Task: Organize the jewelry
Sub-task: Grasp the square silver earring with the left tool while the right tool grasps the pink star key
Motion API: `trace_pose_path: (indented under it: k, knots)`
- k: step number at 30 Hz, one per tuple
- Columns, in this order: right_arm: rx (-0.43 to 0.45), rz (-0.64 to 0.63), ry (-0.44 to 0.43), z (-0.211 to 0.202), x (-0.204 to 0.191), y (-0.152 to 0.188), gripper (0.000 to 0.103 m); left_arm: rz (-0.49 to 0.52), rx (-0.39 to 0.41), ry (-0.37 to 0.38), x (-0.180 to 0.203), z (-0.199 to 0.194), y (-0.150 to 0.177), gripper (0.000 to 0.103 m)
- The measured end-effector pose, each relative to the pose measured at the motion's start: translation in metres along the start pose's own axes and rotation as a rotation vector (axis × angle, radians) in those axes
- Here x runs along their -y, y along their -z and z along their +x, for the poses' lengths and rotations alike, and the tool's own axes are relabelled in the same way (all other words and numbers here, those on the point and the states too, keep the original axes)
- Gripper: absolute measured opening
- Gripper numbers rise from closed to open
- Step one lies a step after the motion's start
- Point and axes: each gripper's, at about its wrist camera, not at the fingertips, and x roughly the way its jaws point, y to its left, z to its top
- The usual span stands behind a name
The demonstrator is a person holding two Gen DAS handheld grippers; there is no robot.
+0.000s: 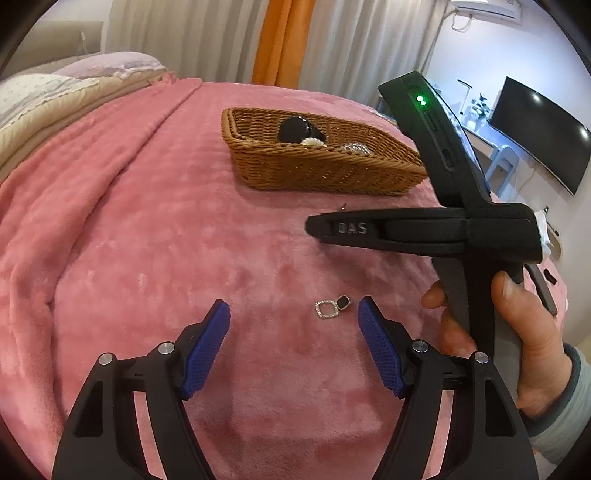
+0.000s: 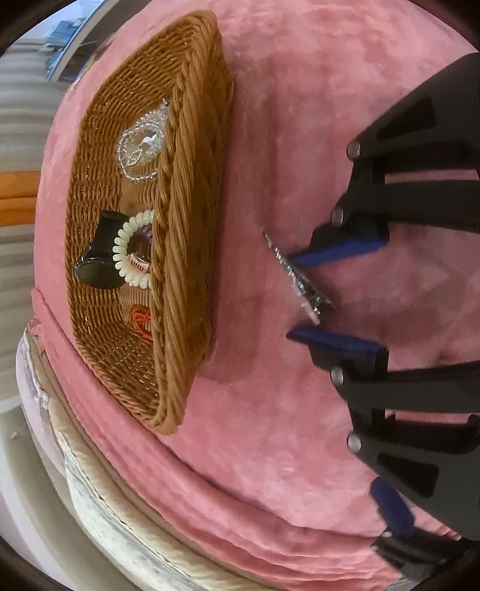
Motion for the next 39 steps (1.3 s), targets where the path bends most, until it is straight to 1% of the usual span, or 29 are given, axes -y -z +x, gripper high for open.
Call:
trace_pose_path:
  k: [1,3,6,7,8,9,11,13,15,17,19,21,25,27,29,31,33,34,35,37,38,39]
  knots:
    - [-0.004,-0.002,-0.008,-0.002,0.004,0.001,0.015,0.007,-0.009,0.004,0.001,0.001,0.0,0.069]
    - [-0.015,0.001,-0.039,-0.007,0.016,0.005,0.014,0.03,-0.047,0.016,0.005,0.005,-0.001,0.069]
    - [-0.014,-0.015,-0.069,-0.02,0.031,0.012,0.013,0.096,-0.146,0.023,0.015,0.015,-0.003,0.069]
    - [-0.013,-0.021,-0.082,-0.025,0.037,0.015,0.013,0.113,-0.164,0.015,0.017,0.018,-0.003,0.067]
    - [-0.012,-0.021,-0.092,-0.029,0.041,0.017,0.013,0.133,-0.172,0.001,0.02,0.019,-0.004,0.063]
    - [-0.01,-0.019,-0.104,-0.033,0.045,0.019,0.013,0.155,-0.169,-0.011,0.023,0.02,-0.006,0.063]
    - [-0.005,-0.009,-0.112,-0.039,0.057,0.025,0.013,0.165,-0.174,-0.017,0.023,0.025,-0.009,0.062]
    - [0.004,-0.008,-0.112,-0.044,0.063,0.03,0.013,0.154,-0.193,-0.002,0.02,0.033,-0.012,0.056]
    - [0.015,-0.001,-0.112,-0.048,0.07,0.034,0.013,0.147,-0.19,0.008,0.018,0.037,-0.015,0.054]
    - [0.025,0.014,-0.119,-0.052,0.077,0.037,0.013,0.151,-0.186,0.033,0.021,0.036,-0.014,0.033]
    - [0.031,0.025,-0.127,-0.053,0.083,0.04,0.013,0.151,-0.186,0.066,0.024,0.034,-0.012,0.029]
    - [0.036,0.032,-0.135,-0.055,0.087,0.043,0.013,0.155,-0.186,0.082,0.027,0.031,-0.01,0.029]
    - [0.045,0.023,-0.145,-0.058,0.09,0.051,0.013,0.116,-0.187,0.143,0.029,0.021,-0.005,0.029]
    - [0.044,0.018,-0.153,-0.06,0.091,0.054,0.013,0.103,-0.188,0.149,0.031,0.019,-0.004,0.029]
    - [0.041,0.015,-0.161,-0.06,0.09,0.055,0.013,0.113,-0.19,0.141,0.035,0.017,-0.001,0.032]
    - [0.035,0.015,-0.172,-0.061,0.091,0.058,0.013,0.12,-0.186,0.12,0.037,0.016,0.0,0.032]
    - [0.023,0.003,-0.19,-0.063,0.091,0.061,0.013,0.132,-0.172,0.054,0.039,0.017,-0.003,0.032]
    - [0.018,-0.005,-0.195,-0.064,0.091,0.061,0.013,0.145,-0.156,0.006,0.04,0.019,-0.005,0.036]
    - [0.018,-0.014,-0.194,-0.066,0.091,0.062,0.014,0.146,-0.154,-0.001,0.039,0.021,-0.007,0.04]
    - [0.013,-0.026,-0.188,-0.069,0.091,0.064,0.018,0.134,-0.173,0.024,0.038,0.029,-0.011,0.04]
    - [0.017,-0.024,-0.192,-0.072,0.092,0.065,0.028,0.135,-0.177,0.03,0.038,0.032,-0.011,0.04]
    - [0.024,-0.022,-0.185,-0.075,0.093,0.066,0.04,0.143,-0.181,0.035,0.04,0.035,-0.01,0.04]
